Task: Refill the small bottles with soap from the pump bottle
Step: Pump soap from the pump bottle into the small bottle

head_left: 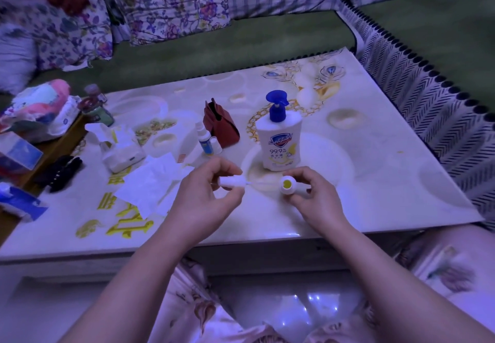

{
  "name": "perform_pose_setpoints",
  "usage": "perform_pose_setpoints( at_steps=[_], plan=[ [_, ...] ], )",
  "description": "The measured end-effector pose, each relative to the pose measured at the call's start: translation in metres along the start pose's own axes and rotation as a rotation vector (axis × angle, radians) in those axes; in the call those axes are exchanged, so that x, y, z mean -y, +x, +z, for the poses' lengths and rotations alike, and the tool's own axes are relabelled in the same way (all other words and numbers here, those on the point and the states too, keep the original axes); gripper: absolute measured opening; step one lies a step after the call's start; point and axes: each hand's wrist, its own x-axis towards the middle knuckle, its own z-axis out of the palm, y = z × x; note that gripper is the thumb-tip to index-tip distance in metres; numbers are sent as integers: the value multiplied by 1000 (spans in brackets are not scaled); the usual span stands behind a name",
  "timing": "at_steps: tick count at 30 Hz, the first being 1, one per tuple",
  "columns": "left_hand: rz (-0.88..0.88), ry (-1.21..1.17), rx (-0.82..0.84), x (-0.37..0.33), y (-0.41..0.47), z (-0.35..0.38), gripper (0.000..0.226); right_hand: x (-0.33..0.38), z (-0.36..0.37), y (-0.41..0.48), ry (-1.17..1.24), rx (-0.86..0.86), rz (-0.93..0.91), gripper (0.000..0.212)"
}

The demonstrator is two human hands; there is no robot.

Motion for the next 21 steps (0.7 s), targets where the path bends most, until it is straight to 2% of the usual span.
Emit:
perform_pose_setpoints(
  at_steps=[9,15,21],
  plan=[
    [106,167,-49,-3,0,7,13,10,-5,-4,-88,-36,-84,32],
    [170,236,-68,-1,-1,11,14,16,-5,-7,-317,-69,-157,31],
    [109,252,-48,3,-2,15,20,25,-2,-10,-313,-129,-293,33]
  ],
)
